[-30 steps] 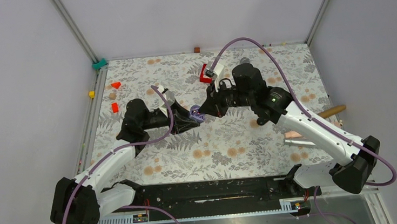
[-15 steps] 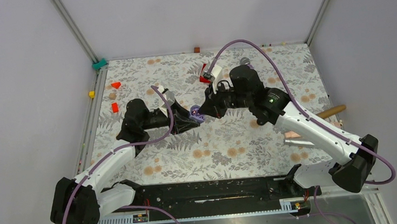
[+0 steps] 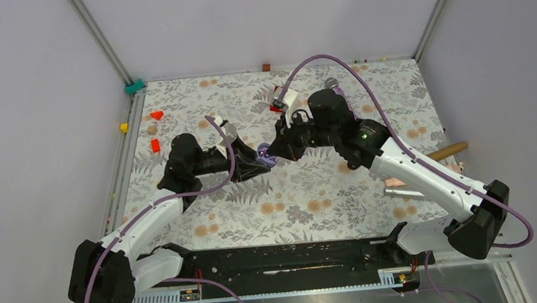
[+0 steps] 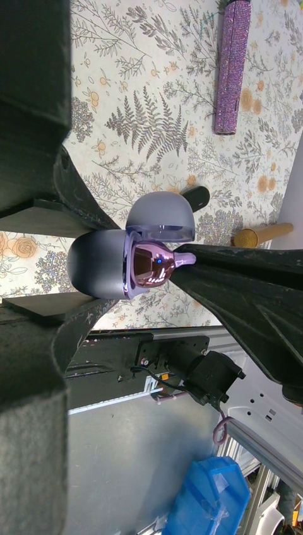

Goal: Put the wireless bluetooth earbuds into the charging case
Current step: Insert the left earbud into the left side groove of the charging case.

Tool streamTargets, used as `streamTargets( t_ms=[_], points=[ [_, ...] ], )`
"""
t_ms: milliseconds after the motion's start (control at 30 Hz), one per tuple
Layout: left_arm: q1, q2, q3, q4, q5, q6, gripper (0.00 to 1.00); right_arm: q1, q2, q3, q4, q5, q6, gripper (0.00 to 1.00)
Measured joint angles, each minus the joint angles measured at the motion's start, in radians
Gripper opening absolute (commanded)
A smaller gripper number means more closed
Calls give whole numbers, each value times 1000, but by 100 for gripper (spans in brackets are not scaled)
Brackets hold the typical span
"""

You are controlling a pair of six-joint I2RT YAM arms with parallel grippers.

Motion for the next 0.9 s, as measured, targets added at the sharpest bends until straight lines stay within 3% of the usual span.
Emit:
streamTargets(
  t_ms=[400,633,900],
  points=[
    [0,0,0,0,0,0,0,15,15,0,3,0,-7,13],
    [0,0,0,2,1,0,0,16,17,0,2,0,-14,25],
    [0,0,0,7,4,0,0,19,9,0,-3,1,-30,28]
  ],
)
